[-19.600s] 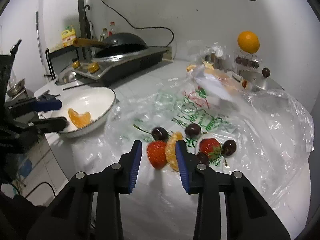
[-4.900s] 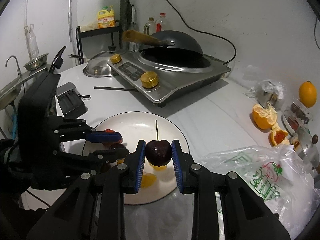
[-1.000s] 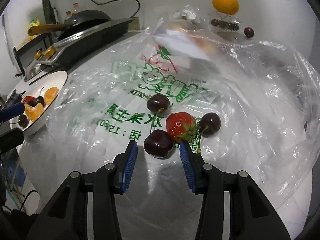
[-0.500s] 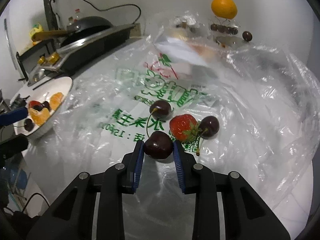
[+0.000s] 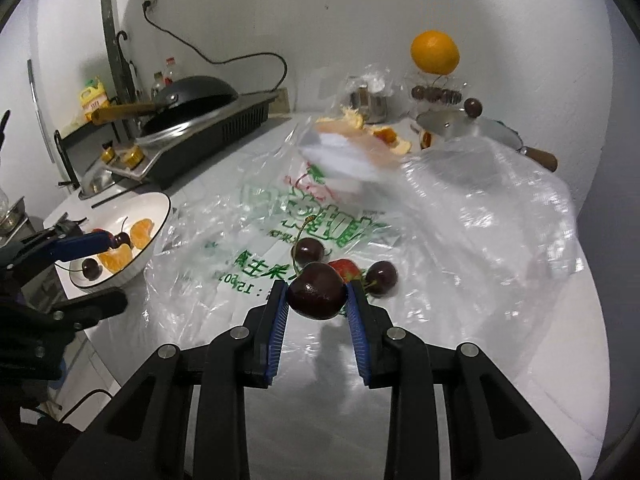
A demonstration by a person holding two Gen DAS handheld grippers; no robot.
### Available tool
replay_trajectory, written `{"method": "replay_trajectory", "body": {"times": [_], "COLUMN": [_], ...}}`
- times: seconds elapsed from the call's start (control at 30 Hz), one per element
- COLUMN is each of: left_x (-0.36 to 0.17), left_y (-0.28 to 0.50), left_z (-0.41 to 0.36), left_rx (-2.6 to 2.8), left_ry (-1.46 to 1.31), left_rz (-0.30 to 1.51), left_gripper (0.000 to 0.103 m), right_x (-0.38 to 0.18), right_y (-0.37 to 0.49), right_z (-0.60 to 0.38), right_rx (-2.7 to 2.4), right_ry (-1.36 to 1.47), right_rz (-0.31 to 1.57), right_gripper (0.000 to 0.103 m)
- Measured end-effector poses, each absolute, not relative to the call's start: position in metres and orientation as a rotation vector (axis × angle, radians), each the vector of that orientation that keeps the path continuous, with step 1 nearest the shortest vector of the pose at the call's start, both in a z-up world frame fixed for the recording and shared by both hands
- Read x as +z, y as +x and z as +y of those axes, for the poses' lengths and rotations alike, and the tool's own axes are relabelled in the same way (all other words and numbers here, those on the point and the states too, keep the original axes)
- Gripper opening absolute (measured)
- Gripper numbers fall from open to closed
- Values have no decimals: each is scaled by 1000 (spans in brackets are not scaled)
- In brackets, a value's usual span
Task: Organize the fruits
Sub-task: 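Grasp a dark cherry with the right tool while the left tool grasps another cherry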
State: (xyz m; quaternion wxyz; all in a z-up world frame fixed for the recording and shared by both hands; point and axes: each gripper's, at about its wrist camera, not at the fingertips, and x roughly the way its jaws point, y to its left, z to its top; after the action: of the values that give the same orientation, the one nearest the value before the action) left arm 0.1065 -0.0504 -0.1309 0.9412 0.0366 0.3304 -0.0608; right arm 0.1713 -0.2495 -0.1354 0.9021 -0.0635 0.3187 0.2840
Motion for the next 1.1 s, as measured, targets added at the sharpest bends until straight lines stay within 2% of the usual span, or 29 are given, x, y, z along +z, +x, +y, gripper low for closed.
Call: {"method": "replay_trajectory", "body": {"times": [0.37, 1.1], "left_x": [-133, -155], "left_y": [141, 222], "left_z": [-95, -124], "left_rx": [-167, -151], "left_ry": [191, 331], "left_rz": [688, 733], "left_gripper": [75, 74], "right_x": [-132, -135], "right_y": [181, 222], "right_z": [-273, -288], "right_rx": [616, 720], "right_ry": [-99, -81], "right_rz": [639, 627], "right_gripper": [31, 31]}}
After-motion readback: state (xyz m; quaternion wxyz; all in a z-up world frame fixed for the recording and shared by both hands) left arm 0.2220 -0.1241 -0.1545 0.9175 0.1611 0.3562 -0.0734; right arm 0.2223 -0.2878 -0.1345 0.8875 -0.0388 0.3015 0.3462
